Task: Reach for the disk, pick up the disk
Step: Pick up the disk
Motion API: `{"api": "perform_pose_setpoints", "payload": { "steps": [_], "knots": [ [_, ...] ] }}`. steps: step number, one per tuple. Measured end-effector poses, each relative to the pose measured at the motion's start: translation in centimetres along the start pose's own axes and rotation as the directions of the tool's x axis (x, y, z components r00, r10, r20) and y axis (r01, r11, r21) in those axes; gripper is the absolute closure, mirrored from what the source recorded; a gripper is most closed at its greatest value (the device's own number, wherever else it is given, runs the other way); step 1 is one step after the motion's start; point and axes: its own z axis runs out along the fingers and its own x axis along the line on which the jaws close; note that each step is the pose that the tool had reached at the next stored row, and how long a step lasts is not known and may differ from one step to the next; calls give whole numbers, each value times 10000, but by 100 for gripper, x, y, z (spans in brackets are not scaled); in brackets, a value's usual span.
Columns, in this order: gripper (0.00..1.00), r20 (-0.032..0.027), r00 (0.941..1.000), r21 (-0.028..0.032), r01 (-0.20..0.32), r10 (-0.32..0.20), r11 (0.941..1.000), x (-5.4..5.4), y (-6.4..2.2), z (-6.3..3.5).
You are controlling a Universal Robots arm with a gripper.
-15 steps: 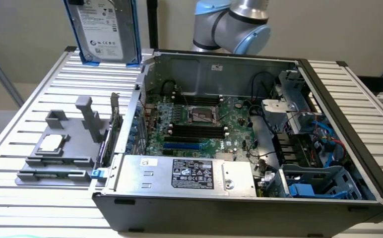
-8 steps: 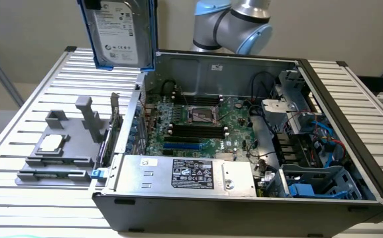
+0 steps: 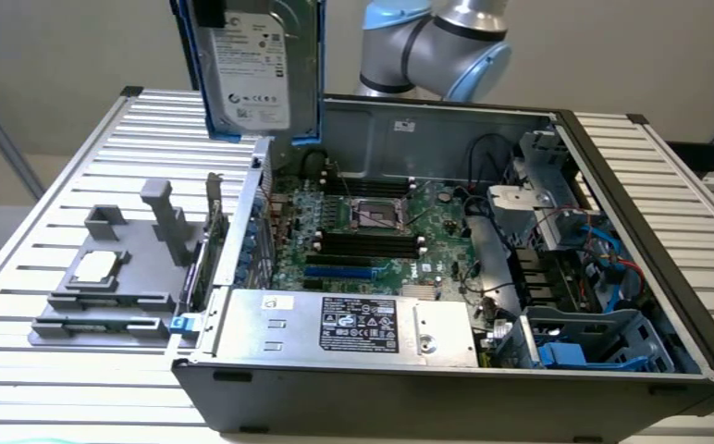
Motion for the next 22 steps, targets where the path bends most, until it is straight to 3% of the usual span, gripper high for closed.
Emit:
{"api": "perform_pose_setpoints", "payload": {
  "steps": [7, 22],
  "knots": [
    [67, 32, 10000, 0, 1, -1, 10000, 109, -285, -6],
    [67, 283, 9996, 1, 5, -5, 10000, 287, -967, -20]
  ]
}}
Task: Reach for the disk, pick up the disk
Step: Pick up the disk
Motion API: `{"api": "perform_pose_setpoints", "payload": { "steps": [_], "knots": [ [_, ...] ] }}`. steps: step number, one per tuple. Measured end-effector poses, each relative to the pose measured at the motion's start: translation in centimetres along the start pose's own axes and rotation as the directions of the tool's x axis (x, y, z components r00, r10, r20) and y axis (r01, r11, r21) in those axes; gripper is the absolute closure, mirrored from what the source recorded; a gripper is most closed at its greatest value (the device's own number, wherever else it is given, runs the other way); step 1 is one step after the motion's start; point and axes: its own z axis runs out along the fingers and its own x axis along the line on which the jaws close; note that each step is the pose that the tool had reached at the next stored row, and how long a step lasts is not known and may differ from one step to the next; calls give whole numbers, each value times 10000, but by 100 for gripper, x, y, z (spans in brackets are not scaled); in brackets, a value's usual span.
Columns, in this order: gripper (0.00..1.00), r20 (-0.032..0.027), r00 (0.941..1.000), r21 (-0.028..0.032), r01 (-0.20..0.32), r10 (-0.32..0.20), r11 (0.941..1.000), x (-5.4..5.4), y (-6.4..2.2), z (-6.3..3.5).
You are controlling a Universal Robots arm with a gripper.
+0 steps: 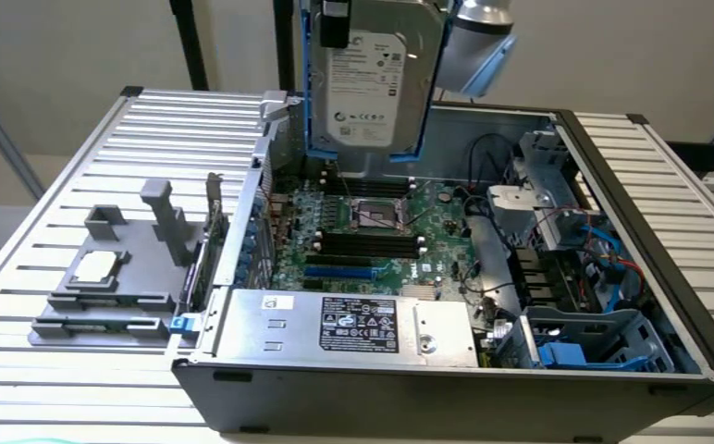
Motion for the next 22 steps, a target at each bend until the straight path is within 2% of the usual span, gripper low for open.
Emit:
{"api": "perform_pose_setpoints", "payload": {
  "steps": [5, 14, 22],
  "knots": [
    [67, 68, 10000, 0, 1, -1, 10000, 62, -222, -6],
    [67, 111, 9999, 0, 2, -2, 10000, 205, -553, -12],
    [67, 117, 9999, 0, 3, -3, 10000, 412, -719, -10]
  ]
}}
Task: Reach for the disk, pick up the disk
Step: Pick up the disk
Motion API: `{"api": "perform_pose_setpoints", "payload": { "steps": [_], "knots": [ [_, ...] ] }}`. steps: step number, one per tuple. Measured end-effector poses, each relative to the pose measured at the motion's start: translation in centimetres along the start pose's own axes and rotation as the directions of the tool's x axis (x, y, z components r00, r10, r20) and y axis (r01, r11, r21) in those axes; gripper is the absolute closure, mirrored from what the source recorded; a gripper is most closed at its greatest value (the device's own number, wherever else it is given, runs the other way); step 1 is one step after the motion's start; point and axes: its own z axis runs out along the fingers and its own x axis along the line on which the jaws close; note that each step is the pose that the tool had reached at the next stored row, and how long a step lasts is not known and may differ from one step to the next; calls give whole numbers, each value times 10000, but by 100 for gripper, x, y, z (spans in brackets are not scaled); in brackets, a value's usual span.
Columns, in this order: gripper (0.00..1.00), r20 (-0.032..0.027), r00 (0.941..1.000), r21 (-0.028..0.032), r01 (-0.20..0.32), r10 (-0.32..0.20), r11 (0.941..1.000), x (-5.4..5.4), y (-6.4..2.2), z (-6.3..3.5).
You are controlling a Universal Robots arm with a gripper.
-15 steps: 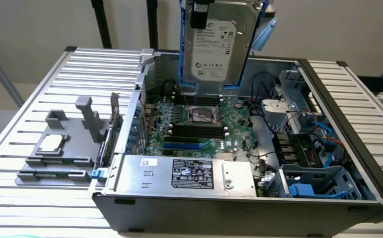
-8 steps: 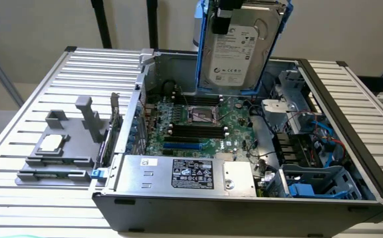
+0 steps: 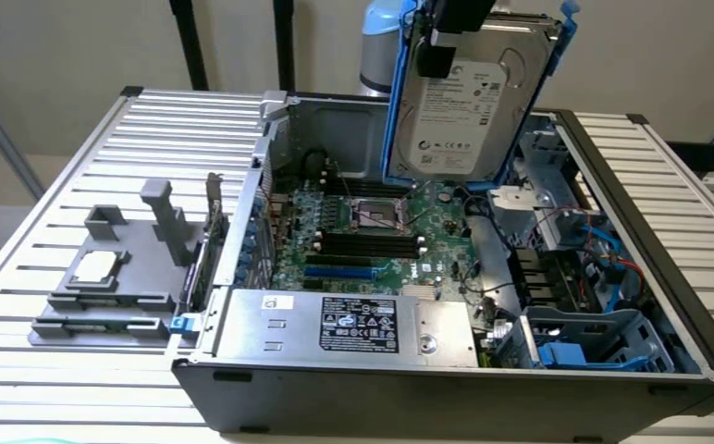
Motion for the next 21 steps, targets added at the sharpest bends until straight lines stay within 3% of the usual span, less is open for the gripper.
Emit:
{"api": "perform_pose_setpoints", "payload": {
  "steps": [9, 21],
  "knots": [
    [67, 0, 10000, 0, -1, 1, 10000, 223, -204, -2],
    [67, 15, 10000, 0, 0, 0, 10000, 442, -698, -21]
  ]
}}
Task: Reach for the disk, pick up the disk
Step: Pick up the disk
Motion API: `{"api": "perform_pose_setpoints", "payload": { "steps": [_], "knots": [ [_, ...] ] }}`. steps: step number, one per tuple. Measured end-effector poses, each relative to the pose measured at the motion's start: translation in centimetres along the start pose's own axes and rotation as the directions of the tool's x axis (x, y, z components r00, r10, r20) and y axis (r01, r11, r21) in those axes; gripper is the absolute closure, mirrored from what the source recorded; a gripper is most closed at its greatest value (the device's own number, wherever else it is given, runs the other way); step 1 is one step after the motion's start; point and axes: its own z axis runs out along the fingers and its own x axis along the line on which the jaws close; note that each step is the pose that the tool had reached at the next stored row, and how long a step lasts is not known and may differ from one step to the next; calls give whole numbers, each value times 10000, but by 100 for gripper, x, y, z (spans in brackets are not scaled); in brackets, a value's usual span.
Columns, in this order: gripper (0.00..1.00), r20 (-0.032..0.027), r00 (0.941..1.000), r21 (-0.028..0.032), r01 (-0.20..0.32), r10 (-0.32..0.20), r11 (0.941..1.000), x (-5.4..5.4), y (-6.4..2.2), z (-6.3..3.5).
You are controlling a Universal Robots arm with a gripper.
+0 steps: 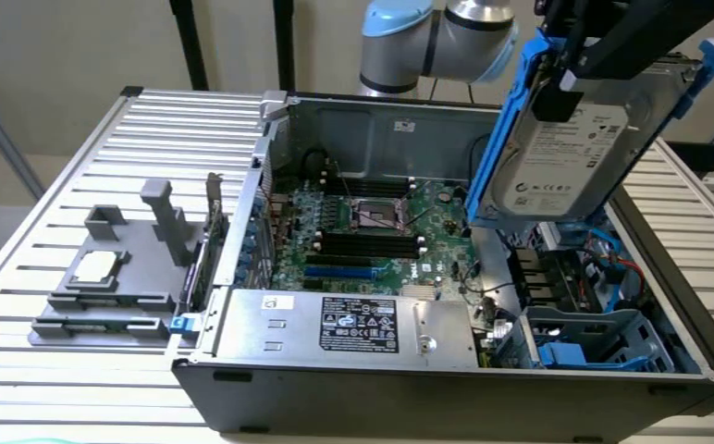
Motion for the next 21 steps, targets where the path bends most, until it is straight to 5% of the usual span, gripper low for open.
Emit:
{"api": "perform_pose_setpoints", "payload": {
  "steps": [16, 21],
  "knots": [
    [67, 13, 10000, -1, 0, 0, 10000, 338, -621, -27],
    [67, 85, 10000, 1, 1, -1, 10000, 515, -657, -14]
  ]
}}
